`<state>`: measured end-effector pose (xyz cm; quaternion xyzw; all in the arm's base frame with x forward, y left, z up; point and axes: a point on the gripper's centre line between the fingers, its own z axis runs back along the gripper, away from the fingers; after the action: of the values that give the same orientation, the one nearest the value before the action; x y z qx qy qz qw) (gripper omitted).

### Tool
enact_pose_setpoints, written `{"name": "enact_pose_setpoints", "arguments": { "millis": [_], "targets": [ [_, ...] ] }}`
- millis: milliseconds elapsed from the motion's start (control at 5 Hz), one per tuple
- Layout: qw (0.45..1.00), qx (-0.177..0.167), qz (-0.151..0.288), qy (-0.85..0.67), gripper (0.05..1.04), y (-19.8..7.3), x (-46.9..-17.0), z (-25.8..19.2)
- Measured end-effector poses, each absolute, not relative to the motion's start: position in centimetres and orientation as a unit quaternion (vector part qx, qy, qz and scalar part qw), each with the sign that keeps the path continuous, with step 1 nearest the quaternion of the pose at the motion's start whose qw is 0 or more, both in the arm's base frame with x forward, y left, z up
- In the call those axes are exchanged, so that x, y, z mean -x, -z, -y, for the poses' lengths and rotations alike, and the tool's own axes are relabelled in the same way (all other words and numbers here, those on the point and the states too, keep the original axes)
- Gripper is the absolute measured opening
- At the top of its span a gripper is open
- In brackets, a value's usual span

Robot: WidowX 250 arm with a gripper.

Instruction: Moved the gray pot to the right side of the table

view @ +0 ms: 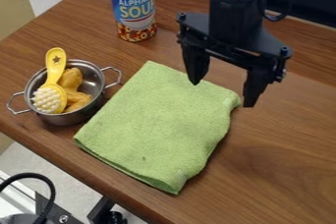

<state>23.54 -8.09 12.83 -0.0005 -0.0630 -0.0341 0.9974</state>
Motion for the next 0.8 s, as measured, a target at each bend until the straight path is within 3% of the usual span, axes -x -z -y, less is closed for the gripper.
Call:
{"name": "enact_pose_setpoints", "arguments": {
  "millis": [200, 600, 800],
  "targets": [
    [0.998, -0.004, 0.051, 0.036, 1.001, -12.2, -23.2, 7.9],
    [0.998, -0.038, 0.049, 0.028, 1.001, -12.3, -22.8, 1.7],
    [0.998, -0.036, 0.048, 0.021, 1.000, -11.9, -22.4, -1.4]
  ]
}}
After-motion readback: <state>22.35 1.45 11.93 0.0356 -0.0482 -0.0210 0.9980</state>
